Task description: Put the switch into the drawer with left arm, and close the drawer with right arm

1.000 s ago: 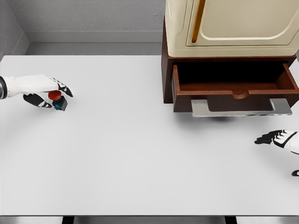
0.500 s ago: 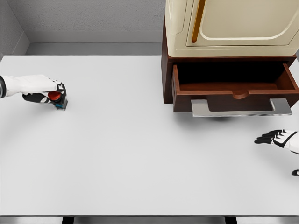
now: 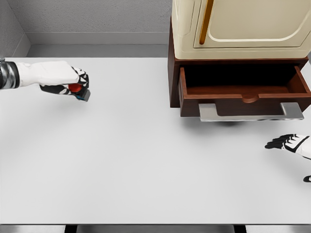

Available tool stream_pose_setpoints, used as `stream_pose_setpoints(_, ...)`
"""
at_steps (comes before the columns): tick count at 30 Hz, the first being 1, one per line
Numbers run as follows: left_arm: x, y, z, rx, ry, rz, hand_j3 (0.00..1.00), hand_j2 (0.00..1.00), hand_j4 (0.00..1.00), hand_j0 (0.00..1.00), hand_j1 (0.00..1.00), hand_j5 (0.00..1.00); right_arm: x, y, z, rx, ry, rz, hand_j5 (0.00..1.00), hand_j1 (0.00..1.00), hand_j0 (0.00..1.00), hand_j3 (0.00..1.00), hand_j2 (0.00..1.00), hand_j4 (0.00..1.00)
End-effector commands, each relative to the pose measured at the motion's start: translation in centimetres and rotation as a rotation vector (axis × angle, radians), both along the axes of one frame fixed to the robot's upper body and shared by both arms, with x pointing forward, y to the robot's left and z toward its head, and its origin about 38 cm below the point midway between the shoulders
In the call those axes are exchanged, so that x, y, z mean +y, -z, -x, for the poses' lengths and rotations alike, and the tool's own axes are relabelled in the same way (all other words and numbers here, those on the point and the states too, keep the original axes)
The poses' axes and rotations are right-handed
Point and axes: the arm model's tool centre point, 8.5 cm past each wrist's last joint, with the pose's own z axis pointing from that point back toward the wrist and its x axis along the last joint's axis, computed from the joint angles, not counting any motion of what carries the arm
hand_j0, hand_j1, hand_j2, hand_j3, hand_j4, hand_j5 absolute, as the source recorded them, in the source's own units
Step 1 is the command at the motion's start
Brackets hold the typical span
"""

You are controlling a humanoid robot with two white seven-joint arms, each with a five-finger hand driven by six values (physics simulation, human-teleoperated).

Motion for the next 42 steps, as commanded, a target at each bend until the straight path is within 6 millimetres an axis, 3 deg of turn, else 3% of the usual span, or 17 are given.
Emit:
stream_pose_setpoints(1, -2.7, -1.3, 1.2, -0.038, 0.091, 0.017, 0.33, 0.33, 0.33, 0.33, 0.33, 0.33, 0.0, -0.1, 0.0, 0.001, 0.002, -0.005, 1.0, 1.0, 1.0, 1.0, 1.0, 1.0)
stream_pose_setpoints(8, -6.8, -3.6, 3.3, -0.094, 0.23, 0.072, 0.33, 0.33, 0.33, 0.33, 0.33, 0.33, 0.0, 0.0, 0.0, 0.007, 0.001, -0.003, 1.0, 1.0, 1.0, 1.0, 1.0, 1.0)
stream_pose_setpoints(23, -16.6, -7.5, 3.5, -0.144, 0.436, 0.26, 0.34, 0.34, 0.34, 0.34, 0.34, 0.34, 0.1, -0.2, -0.1, 0.0, -0.002, -0.002, 1.0, 1.0, 1.0, 1.0, 1.0, 1.0)
stream_pose_setpoints(26, -16.8, -9.4, 3.5, -0.156, 0.452, 0.297, 0.34, 0.34, 0.34, 0.34, 0.34, 0.34, 0.1, -0.1, -0.1, 0.0, -0.001, -0.003, 1.0, 1.0, 1.0, 1.0, 1.0, 1.0)
stream_pose_setpoints(31, -17.3, -10.2, 3.1, -0.156, 0.454, 0.322, 0.34, 0.34, 0.34, 0.34, 0.34, 0.34, 0.1, -0.2, -0.1, 0.0, -0.002, -0.002, 1.0, 1.0, 1.0, 1.0, 1.0, 1.0)
stream_pose_setpoints(37, -23.0, -11.5, 3.8, -0.16, 0.564, 0.388, 0.34, 0.34, 0.34, 0.34, 0.34, 0.34, 0.0, 0.0, 0.0, 0.005, -0.001, -0.002, 1.0, 1.0, 1.0, 1.0, 1.0, 1.0)
stream_pose_setpoints(42, -26.1, -10.9, 2.5, -0.113, 0.56, 0.434, 0.34, 0.34, 0.34, 0.34, 0.34, 0.34, 0.0, 0.0, 0.0, 0.007, -0.001, -0.002, 1.0, 1.0, 1.0, 1.0, 1.0, 1.0)
